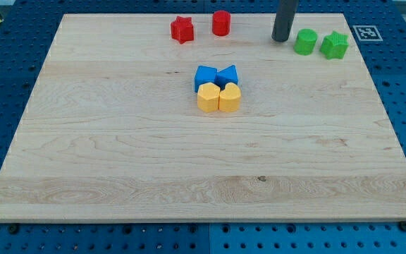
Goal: Point your arm to the green star
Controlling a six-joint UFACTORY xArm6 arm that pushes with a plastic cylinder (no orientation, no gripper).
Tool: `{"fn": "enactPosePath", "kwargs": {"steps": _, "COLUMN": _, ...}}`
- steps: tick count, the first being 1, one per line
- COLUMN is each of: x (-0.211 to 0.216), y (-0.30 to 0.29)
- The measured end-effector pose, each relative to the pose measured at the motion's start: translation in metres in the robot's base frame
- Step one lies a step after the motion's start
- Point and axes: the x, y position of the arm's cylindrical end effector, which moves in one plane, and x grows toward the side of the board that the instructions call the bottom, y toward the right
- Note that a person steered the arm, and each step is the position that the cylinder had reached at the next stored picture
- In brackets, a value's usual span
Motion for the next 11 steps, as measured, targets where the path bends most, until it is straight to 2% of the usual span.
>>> {"fn": "enactPosePath", "kwargs": {"steps": 2, "x": 0.03, "y": 0.0}}
{"fn": "enactPosePath", "kwargs": {"steps": 3, "x": 0.029, "y": -0.001}}
{"fn": "enactPosePath", "kwargs": {"steps": 4, "x": 0.005, "y": -0.024}}
{"fn": "enactPosePath", "kwargs": {"steps": 5, "x": -0.028, "y": -0.023}}
{"fn": "enactPosePath", "kwargs": {"steps": 7, "x": -0.037, "y": 0.04}}
{"fn": "enactPosePath", "kwargs": {"steps": 8, "x": -0.037, "y": 0.053}}
{"fn": "enactPosePath", "kwargs": {"steps": 11, "x": -0.011, "y": 0.123}}
